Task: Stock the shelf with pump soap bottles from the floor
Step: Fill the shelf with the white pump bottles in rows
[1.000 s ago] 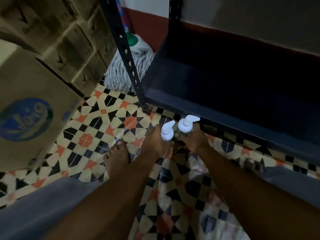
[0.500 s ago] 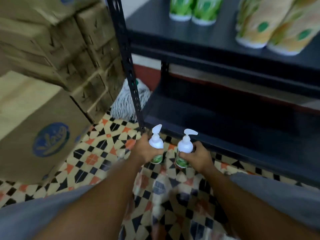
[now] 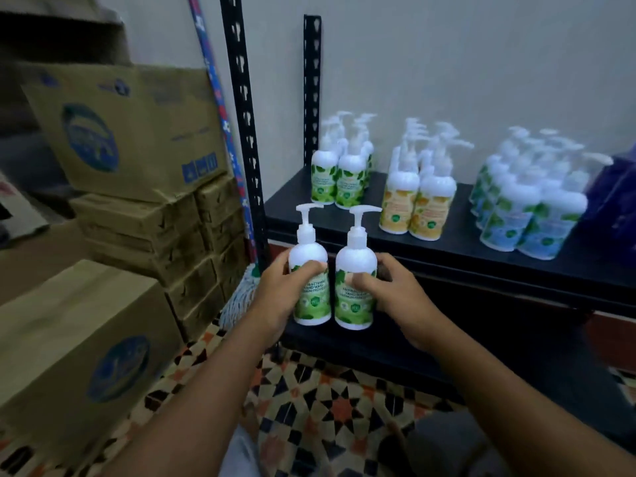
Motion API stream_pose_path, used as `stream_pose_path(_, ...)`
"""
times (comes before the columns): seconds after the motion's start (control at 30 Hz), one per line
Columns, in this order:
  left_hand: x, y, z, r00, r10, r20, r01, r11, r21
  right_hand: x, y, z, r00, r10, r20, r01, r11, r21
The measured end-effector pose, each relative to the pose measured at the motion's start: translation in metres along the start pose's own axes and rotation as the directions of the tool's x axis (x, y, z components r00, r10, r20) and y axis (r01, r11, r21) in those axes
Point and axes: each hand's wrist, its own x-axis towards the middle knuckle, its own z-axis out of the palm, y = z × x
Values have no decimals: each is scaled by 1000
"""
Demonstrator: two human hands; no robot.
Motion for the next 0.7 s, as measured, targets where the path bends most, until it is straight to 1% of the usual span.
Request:
stream_pose_path(0.07, -13, 0, 6, 999, -45, 20, 47, 984, -170, -8, 3, -4, 1000, 14, -22, -12, 996, 93)
stream_pose_path(0.1, -19, -1, 9, 998, -63, 23, 67, 973, -222, -12, 7, -6, 999, 28, -33, -23, 989, 149)
stream_pose_path(0.2, -30, 2, 18, 991, -129, 25, 131, 942, -308, -21, 17, -7, 994, 82, -67, -56, 946, 318)
stream_pose_path(0.3, -33, 7, 23, 987, -151, 62, 163, 926, -340, -23, 17, -6, 987, 120, -106, -69, 916, 395)
stream_pose_path(0.43, -31, 7, 27, 972, -194, 129, 230, 889, -396, -22, 14, -6, 989, 125, -82, -81, 908, 412)
stream_pose_path(0.53, -30, 7, 31, 968, -208, 140, 248, 872, -422, -22, 12, -5, 986, 151, -69, -105, 890, 444)
stream_pose_path(0.6, -30, 8, 35, 970, -201, 136, 240, 875, -420, -21, 11, -5, 983, 181, -45, -138, 870, 473)
stream_pose_path(0.7, -27, 4, 40, 976, -188, 113, 217, 909, -356, -21, 9, -4, 976, 214, -24, -177, 861, 477)
